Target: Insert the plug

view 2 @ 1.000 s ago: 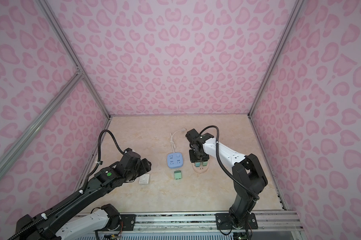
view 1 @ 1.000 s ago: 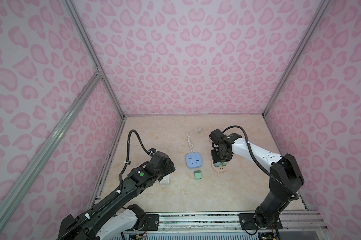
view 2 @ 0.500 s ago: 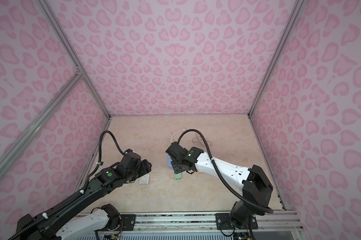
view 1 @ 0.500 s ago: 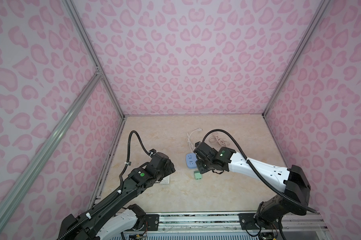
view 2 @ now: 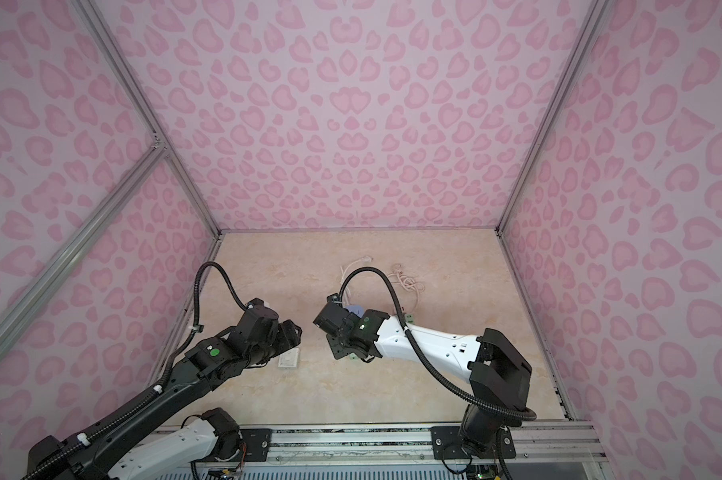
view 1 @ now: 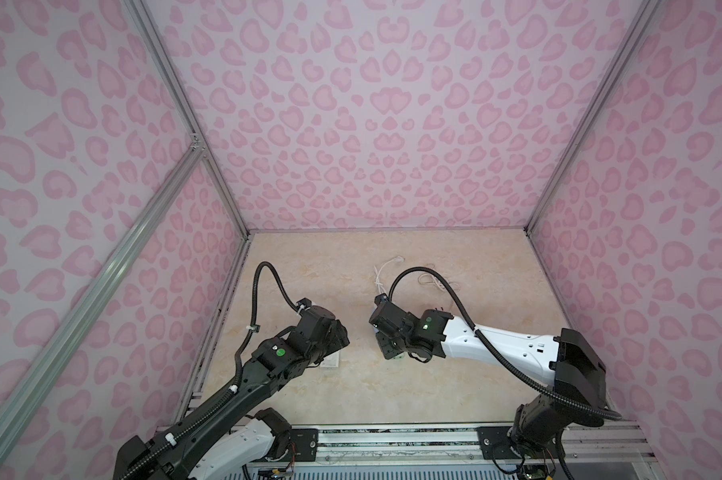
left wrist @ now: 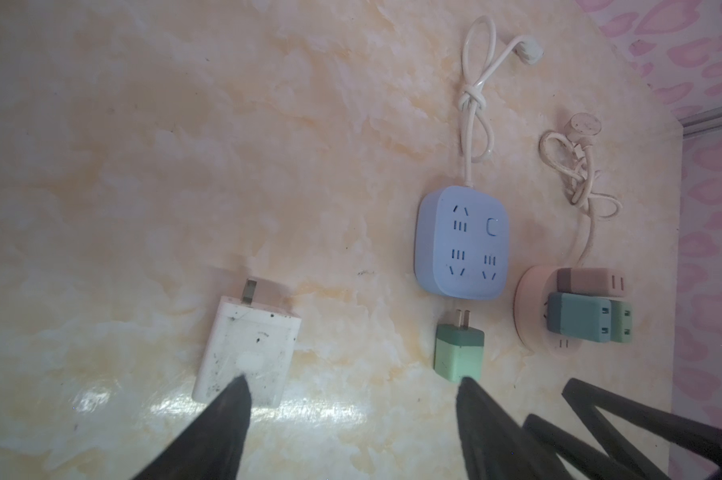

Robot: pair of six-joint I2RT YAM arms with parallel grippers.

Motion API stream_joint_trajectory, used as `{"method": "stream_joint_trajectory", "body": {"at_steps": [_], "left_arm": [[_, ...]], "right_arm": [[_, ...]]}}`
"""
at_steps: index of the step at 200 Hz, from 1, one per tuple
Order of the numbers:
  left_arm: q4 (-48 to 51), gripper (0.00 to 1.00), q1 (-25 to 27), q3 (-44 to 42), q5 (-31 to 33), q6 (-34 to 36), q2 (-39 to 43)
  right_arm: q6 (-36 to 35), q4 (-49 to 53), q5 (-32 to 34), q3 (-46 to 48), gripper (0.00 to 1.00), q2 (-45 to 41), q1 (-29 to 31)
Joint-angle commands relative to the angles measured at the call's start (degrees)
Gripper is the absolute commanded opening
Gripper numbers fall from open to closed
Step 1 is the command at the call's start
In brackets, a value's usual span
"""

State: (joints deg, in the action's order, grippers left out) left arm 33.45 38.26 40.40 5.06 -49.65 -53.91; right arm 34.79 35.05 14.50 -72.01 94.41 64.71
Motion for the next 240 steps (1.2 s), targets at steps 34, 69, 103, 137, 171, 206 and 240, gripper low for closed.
{"method": "stream_joint_trajectory", "body": {"at_steps": [34,69,103,137,171,206,240], "left_arm": [[-1.37,0.8,-0.04,-0.1,-0.55,0.55,-1.01],[-2.22,0.8,-0.11,-0.44,-1.81,1.36,-1.13],[-2.83,0.8,-0.07,-1.52,-2.31,1.6,-1.06],[-4.27,0.8,-0.06,-2.24,-3.3,1.49,-2.02],[-4.76,0.8,-0.06,-2.1,-3.65,1.79,-2.99],[-5.18,0.8,-0.03,-2.43,-3.74,1.5,-3.12],[-5.59,0.8,-0.1,-2.96,-3.87,1.32,-3.35]], "right_arm": [[2.27,-0.09,2.83,1.02,0.44,0.03,-0.19],[4.99,1.17,4.39,1.48,0.44,0.04,-1.16],[6.65,-0.07,3.32,2.97,0.44,1.5,-2.55],[7.63,1.91,4.13,2.05,0.44,4.13,-3.34],[7.49,1.16,2.61,2.09,0.44,6.41,-3.87],[7.4,0.57,0.61,1.56,0.44,8.36,-4.44],[7.66,-1.0,-1.26,2.82,0.44,9.24,-5.06]]}}
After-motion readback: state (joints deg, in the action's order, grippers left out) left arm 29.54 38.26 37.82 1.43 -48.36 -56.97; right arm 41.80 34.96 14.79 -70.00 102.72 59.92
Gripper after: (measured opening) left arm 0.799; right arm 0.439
